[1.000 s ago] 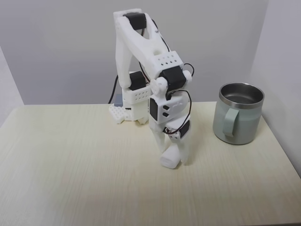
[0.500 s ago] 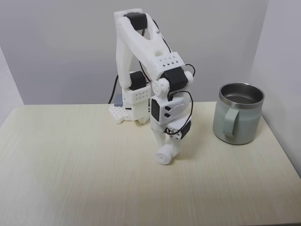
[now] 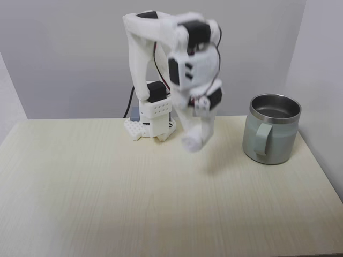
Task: Grasp a dressing and put it in the cup.
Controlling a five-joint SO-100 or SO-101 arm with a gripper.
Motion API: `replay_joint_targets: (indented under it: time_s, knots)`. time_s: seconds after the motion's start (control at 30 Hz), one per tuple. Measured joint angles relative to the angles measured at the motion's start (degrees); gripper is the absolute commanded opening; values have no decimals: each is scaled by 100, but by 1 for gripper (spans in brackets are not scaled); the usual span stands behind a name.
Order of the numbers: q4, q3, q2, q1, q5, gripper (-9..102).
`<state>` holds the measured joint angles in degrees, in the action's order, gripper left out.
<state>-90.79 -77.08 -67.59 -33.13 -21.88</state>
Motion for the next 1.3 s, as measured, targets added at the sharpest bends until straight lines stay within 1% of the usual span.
replay_joint_targets:
  time_s: [0.13,0.37,0.6,0.93,1.17,1.3]
  knots:
    - [-545,-791,53,44,0,0]
    - [-1187,-2057,18,-448,308,0]
    - [-1195,-2848,-571,-1670,703,0]
    - [-1195,-4438,-2391,-3445,791,0]
    - [-1195,-5080,-3357,-4096,773,0]
    - [-1195,-5080,-3542,-4140,703,0]
